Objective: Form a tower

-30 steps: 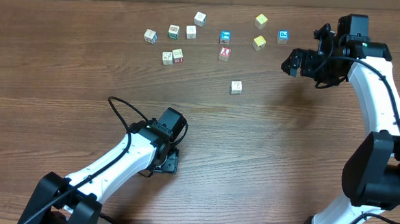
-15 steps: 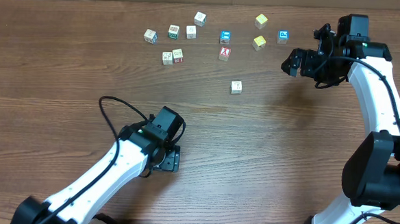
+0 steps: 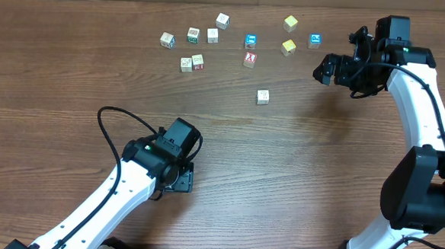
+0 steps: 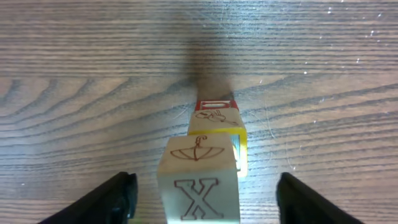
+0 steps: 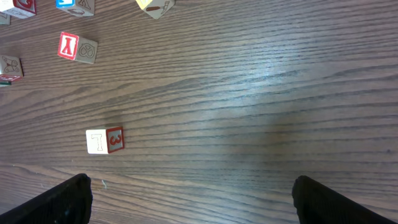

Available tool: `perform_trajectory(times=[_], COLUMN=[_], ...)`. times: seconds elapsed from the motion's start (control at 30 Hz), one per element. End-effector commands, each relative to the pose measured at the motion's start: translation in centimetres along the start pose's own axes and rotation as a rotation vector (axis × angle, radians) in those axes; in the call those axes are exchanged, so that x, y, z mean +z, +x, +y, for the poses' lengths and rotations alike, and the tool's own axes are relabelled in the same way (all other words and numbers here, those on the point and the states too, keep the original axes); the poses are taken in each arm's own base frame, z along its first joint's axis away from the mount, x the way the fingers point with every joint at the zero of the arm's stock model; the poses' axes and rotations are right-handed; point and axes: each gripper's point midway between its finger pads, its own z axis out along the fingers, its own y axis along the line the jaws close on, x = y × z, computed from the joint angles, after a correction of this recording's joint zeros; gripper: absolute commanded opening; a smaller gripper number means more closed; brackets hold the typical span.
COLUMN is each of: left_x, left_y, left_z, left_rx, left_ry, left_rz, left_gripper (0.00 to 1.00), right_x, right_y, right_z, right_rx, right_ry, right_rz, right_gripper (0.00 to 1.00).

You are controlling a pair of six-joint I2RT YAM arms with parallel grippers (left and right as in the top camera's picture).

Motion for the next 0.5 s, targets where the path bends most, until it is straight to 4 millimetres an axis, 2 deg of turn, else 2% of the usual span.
perform_trajectory(times=[0.0,0.13,0.17,0.23,0.3,0.37,0.47], left_x=[-2.5,-4.7,-5.0,-5.2,-5.2,-5.1,-5.1], left_y=[-2.1,-3.5,-3.6,-3.4,-2.8,-2.3,-1.6], left_z=[-0.7,-1.1,-1.0,-0.4,0.7,1.9,3.0], left_rx=[-0.026,-0.03,-0.032,-0.054,-0.089,-0.124,-0.154], left_ry=[0.03,0.046,0.041,0.013,-0.033,-0.081,-0.108], left_rz=[-0.071,-0.11,-0.113,-0.105,-0.086,-0.067,-0.032], left_gripper=[0.67,0.68,0.63,0.47,0.23,0.05,0.04], right_x=[-1.5,-1.5,-1.5,-1.5,-1.5,-1.5,-1.5], right_y=[-1.1,-1.1,-1.1,-1.1,-1.1,-1.1,-1.1], right_z=[0.6,0.6,0.6,0.6,0.6,0.6,0.6], right_rx=[-0.013,-0.013,-0.013,-0.013,-0.013,-0.013,-0.013], right_ry=[-0.004,-0.004,-0.004,-0.004,-0.004,-0.004,-0.004], right_rz=[-0.05,-0.05,-0.05,-0.05,-0.05,-0.05,-0.05], right_gripper=[1.0,1.0,1.0,1.0,1.0,1.0,1.0])
